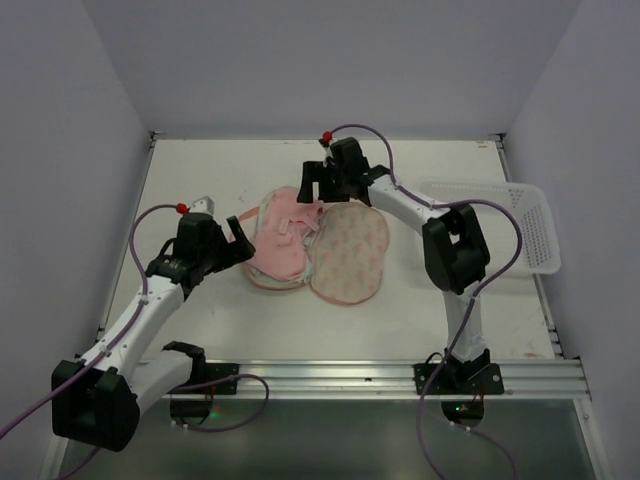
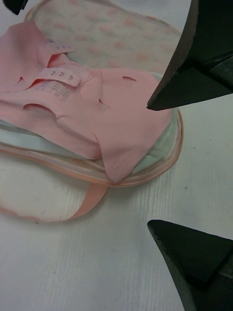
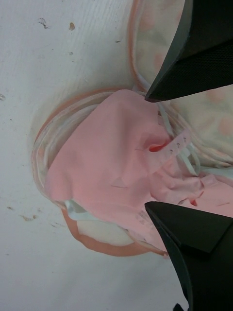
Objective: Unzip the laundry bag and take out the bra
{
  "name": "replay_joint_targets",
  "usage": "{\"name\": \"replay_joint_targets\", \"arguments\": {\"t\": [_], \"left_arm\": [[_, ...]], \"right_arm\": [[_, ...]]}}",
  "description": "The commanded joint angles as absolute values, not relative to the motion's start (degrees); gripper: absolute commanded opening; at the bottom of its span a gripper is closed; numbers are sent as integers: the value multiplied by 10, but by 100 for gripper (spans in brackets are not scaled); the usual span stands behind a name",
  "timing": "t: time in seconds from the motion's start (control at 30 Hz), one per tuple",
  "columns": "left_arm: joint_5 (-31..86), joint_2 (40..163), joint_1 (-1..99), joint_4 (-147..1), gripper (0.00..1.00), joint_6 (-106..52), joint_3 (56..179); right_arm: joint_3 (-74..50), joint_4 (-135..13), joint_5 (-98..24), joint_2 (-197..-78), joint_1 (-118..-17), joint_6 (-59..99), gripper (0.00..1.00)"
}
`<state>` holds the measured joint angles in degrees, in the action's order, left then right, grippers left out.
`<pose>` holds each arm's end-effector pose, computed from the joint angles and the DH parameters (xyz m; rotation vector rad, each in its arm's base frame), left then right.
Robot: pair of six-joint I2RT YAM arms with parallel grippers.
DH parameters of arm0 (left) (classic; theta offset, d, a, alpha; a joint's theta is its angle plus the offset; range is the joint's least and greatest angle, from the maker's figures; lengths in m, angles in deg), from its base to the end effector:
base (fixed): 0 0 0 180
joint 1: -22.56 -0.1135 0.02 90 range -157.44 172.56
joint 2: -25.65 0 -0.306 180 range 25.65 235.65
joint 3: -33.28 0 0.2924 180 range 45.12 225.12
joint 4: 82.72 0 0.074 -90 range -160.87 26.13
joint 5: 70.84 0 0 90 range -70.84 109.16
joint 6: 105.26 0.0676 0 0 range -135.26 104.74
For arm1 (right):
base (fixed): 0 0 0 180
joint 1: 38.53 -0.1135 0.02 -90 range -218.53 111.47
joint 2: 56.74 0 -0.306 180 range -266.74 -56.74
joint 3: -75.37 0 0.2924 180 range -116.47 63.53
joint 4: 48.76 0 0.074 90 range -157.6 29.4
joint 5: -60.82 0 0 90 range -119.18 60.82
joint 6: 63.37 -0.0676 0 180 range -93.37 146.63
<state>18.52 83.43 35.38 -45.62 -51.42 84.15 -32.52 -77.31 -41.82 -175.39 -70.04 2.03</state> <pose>0.2429 -0.0545 0.2388 -0.4861 2.3255 -0.4059 0.4716 0.3065 0.2388 -0.2648 2.3392 0.7535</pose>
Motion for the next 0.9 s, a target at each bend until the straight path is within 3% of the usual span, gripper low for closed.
{"name": "replay_joint_targets", "arguments": {"t": [0.0,0.23,0.57,0.87], "left_arm": [[237,805,350,-477,98,-512,827],[232,795,350,-484,97,-494,824],[242,798,350,-481,97,-492,812],[251,792,350,-478,96,-488,800]], "right_arm": [[-371,-770,-419,-1783,-696,7,84],[-397,-766,-429,-1838,-694,-4,79],[-382,-764,-430,-1855,-694,-4,61],[-324,-736,-425,-1815,-695,-5,5]]}}
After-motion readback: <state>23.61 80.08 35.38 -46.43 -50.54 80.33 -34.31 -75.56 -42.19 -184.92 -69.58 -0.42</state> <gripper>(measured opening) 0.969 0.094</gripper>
